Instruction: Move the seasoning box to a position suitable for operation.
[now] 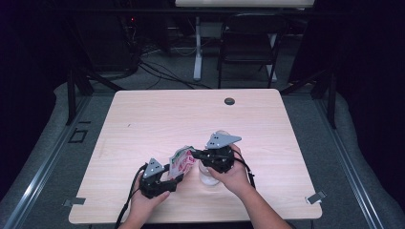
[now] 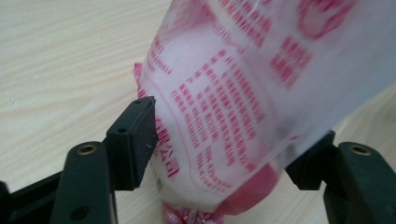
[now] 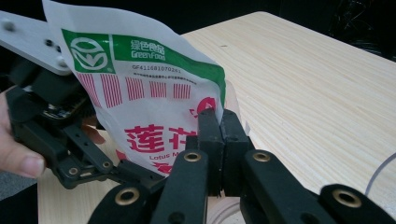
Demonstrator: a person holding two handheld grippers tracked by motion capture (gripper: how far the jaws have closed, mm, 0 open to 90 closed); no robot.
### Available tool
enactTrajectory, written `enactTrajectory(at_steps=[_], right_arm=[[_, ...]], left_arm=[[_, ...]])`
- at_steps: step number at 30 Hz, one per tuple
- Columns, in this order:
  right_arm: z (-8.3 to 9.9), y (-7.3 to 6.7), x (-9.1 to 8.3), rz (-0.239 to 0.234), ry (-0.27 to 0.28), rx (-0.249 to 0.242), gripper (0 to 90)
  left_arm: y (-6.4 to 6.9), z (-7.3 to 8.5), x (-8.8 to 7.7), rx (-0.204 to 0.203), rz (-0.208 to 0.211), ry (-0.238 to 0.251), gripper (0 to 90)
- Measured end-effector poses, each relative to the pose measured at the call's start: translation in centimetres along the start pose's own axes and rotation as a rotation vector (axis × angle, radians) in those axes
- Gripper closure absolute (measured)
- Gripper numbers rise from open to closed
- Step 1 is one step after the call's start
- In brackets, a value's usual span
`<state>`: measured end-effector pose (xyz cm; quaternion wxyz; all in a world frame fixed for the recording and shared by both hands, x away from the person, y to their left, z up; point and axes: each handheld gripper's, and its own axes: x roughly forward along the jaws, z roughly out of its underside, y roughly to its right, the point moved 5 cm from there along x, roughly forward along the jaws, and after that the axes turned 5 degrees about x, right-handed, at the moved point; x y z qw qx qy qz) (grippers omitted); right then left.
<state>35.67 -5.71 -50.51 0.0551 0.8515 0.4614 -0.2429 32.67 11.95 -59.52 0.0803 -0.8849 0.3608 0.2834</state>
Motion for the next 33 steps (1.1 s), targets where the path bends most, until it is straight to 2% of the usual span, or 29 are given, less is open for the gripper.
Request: enactTrajectory(at_steps=[5, 12, 18, 26, 30, 33], right_arm=[[0.0, -0.1, 0.0, 0.0, 0.004, 0.003, 89.8], [0.1, -0.1, 0.0, 0.003, 0.004, 0.0, 89.2], [0.2, -0.1, -0.1, 0.012, 0.001, -0.007, 88.7], [0.3, -0.2, -0.2, 0.017, 0.003, -0.011, 87.9], [0.4, -0.3, -0.2, 0.021, 0.003, -0.014, 87.6], [0.4, -0.3, -0.2, 0.021, 0.003, -0.014, 87.5]], left_arm=[[-0.1, 0.3, 0.5, -0.02, -0.005, -0.026, 28.6], [-0.1, 1.0, 1.7, -0.049, -0.005, -0.078, 28.9], [0.0, 1.3, 2.5, -0.038, -0.01, -0.124, 30.2], [0.0, 1.1, 2.9, -0.007, -0.021, -0.133, 30.2], [-0.1, 1.0, 3.2, -0.005, -0.023, -0.139, 29.6], [0.0, 0.9, 3.3, 0.023, -0.035, -0.147, 29.8]])
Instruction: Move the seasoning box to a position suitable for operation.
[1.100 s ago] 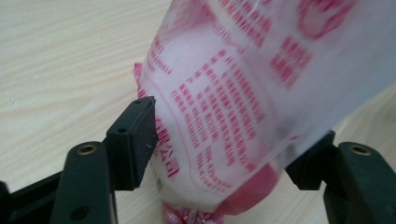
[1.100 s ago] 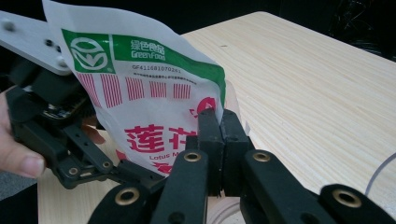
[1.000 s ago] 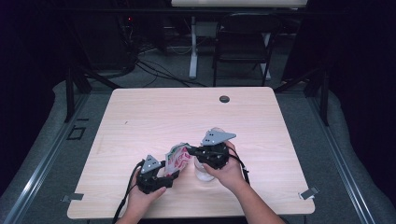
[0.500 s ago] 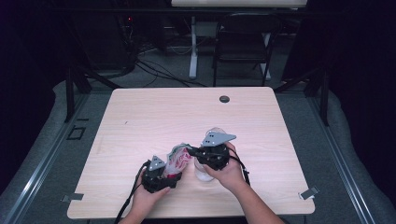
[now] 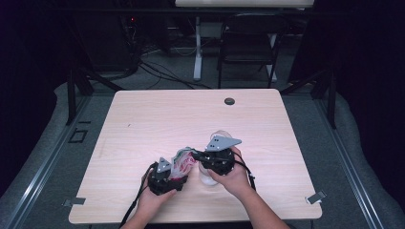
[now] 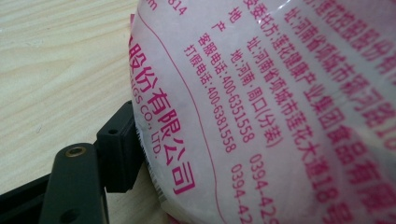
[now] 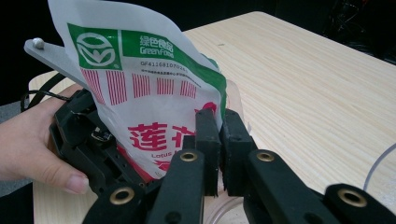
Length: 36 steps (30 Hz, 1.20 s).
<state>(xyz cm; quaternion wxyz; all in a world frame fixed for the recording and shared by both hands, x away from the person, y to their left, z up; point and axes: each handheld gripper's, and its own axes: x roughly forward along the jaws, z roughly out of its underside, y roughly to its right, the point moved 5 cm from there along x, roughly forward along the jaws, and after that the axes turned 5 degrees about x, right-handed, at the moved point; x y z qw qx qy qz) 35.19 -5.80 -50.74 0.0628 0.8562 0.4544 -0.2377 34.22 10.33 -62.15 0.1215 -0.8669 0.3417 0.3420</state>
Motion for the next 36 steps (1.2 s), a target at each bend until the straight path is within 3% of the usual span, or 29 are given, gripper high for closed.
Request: enactTrajectory(at_steps=[7, 14, 21, 26, 36], right_arm=[[0.06, -0.02, -0.11, 0.005, 0.007, 0.006, 87.0], [0.22, 0.02, -0.27, 0.011, 0.0, 0.001, 87.1], [0.39, -0.05, -0.37, 0.015, 0.0, 0.001, 86.8], [0.45, -0.13, -0.45, 0.02, -0.003, -0.001, 86.5], [0.52, -0.21, -0.51, 0.026, 0.002, 0.001, 85.9]], left_arm=[[0.2, -0.12, 0.28, 0.051, -0.049, -0.027, 29.8], [0.03, -0.24, 0.57, 0.022, -0.083, -0.042, 20.6], [0.11, -0.26, 0.64, 0.029, -0.075, -0.045, 17.7], [0.28, -0.39, 0.62, 0.053, -0.052, -0.027, 26.0], [0.2, -0.5, 0.57, 0.058, -0.055, -0.015, 39.0]])
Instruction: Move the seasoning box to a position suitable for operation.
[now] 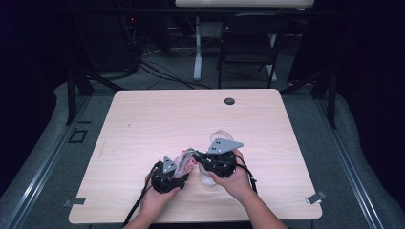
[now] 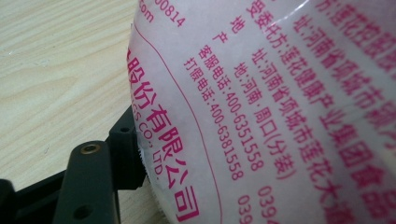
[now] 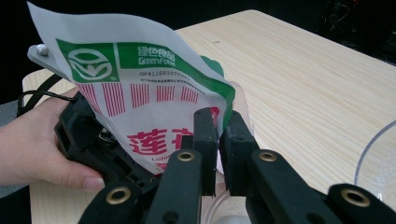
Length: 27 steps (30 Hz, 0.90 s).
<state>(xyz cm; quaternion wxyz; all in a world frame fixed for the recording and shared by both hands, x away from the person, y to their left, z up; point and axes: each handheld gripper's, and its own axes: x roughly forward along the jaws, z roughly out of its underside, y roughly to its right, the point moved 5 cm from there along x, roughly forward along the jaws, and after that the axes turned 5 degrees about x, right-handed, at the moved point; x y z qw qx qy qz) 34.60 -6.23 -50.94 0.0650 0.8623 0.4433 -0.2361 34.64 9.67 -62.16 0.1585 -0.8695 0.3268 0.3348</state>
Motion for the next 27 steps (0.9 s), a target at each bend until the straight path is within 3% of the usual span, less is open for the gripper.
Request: enactTrajectory(at_steps=[10, 27], right_arm=[[0.14, -0.02, -0.16, 0.0, -0.001, -0.002, 85.3], [0.22, -0.07, -0.17, 0.0, 0.001, -0.002, 83.7]], left_arm=[[-0.15, -0.11, -0.01, 0.018, -0.017, 0.014, 48.1], [-0.18, -0.15, -0.07, 0.017, -0.027, 0.026, 51.6]])
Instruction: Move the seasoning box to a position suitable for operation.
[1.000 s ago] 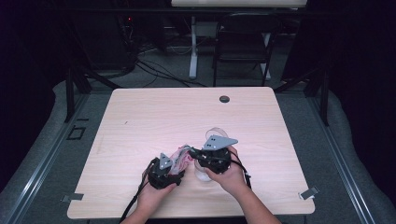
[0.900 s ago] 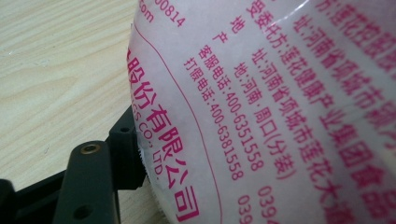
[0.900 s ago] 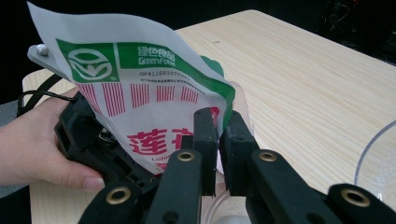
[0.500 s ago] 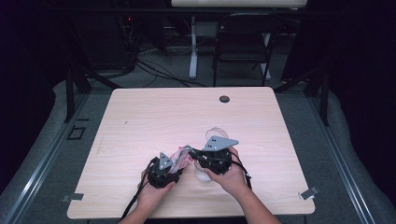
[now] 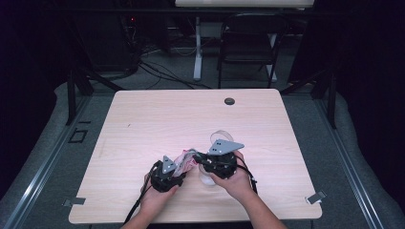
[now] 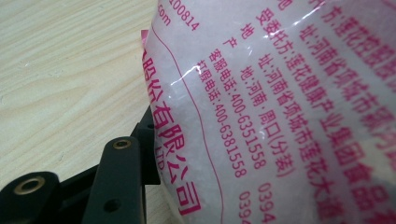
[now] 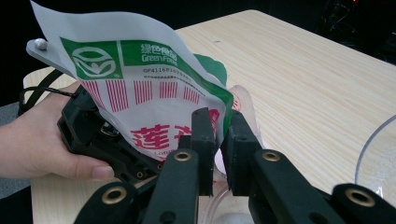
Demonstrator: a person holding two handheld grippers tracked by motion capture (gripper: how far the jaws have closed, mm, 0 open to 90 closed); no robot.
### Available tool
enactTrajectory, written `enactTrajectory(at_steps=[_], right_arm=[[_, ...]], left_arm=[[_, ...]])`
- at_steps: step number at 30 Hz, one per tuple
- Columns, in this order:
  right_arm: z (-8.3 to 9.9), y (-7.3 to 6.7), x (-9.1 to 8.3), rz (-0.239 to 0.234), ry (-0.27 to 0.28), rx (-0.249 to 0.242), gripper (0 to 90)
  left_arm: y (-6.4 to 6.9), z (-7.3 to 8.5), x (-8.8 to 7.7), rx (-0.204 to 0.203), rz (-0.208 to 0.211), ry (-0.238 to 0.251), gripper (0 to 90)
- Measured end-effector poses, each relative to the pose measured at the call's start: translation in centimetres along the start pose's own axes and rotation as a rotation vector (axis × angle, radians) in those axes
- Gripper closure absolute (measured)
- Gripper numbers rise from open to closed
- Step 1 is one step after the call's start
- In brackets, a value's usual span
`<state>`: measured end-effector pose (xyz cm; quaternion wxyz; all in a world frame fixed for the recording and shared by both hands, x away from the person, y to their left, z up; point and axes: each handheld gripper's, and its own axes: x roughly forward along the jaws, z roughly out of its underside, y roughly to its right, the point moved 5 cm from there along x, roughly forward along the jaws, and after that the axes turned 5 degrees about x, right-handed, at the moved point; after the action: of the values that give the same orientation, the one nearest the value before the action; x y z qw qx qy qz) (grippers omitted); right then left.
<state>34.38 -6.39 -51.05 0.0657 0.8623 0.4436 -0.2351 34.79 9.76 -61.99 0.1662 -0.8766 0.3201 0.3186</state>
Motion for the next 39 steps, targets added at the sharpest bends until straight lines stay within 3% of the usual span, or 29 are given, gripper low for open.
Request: enactTrajectory(at_steps=[13, 20, 29, 39], right_arm=[[-0.1, -0.1, -0.2, -0.007, 0.006, -0.002, 80.7], [-0.1, -0.2, -0.2, -0.011, 0.008, -0.002, 79.0], [-0.2, -0.1, -0.3, -0.021, 0.015, 0.007, 73.2], [-0.9, -0.4, -1.1, -0.035, 0.058, 0.014, 62.2]], left_arm=[[-0.2, 0.0, -0.3, 0.013, 0.001, 0.003, 54.6], [-0.5, 0.0, -0.6, 0.034, -0.02, -0.003, 55.3], [-0.7, -0.1, -0.9, 0.048, -0.043, -0.003, 55.6], [-1.3, -0.5, -1.6, 0.072, -0.077, 0.013, 56.1]])
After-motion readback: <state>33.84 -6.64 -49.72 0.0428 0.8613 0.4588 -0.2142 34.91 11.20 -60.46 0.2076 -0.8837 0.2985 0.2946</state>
